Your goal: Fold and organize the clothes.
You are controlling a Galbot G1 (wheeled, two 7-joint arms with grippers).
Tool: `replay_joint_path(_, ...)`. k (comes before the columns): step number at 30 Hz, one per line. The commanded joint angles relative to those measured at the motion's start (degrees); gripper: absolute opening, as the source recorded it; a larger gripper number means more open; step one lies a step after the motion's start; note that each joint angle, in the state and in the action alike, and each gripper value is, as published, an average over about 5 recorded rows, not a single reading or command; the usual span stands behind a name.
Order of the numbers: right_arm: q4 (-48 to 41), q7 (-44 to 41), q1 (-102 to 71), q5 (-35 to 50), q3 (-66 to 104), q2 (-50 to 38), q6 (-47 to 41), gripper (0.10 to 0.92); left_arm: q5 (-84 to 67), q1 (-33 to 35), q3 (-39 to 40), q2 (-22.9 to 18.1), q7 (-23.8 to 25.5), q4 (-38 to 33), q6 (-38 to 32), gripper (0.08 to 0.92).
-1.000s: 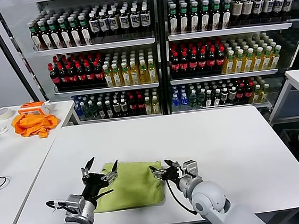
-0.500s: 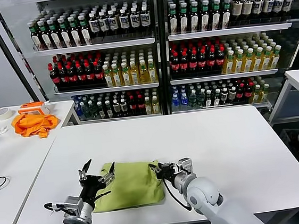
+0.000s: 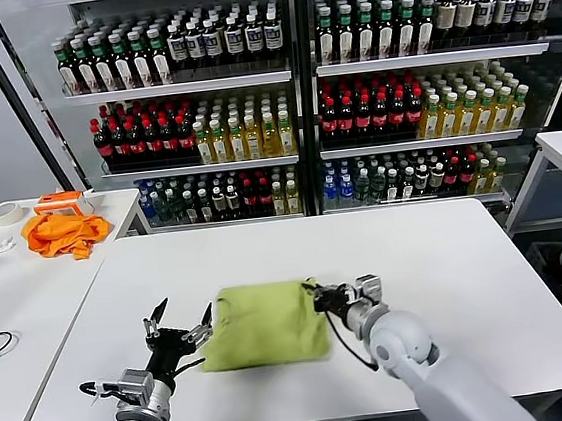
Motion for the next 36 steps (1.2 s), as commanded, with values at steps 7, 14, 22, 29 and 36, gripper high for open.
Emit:
replay_joint_path(7, -11.7, -22.2, 5.8, -17.8, 2.4, -6.7, 4.8, 0.127, 0.1, -2.6, -0.5, 1.1, 0.6, 3.8, -1.8, 0.823)
replay_joint_path(14, -13.0, -23.7, 6.1, -23.5, 2.6, -4.7, 8.5, 0.127, -0.6, -4.5, -0.7, 1.1, 1.0, 5.5, -1.9, 0.823)
replay_joint_path(22, -2.1, -17.6, -3.4, -27.2, 14.0, -8.2, 9.7, 0.304, -2.8, -6.3, -0.2, -0.1, 1.8, 6.1, -1.2, 0.823)
replay_joint_path(29, 5.1, -5.5, -12.5, -28.7, 22.6, -8.1, 15.0, 0.504, -6.7, -10.6, 0.6, -0.5, 4.5, 8.0, -2.2, 0.822)
replay_joint_path(36, 7.5, -3.5, -15.5, -29.7, 26.9, -5.7, 17.2, 0.703, -7.8, -12.5, 0.1, 0.0, 6.9, 9.3, -5.9, 0.823)
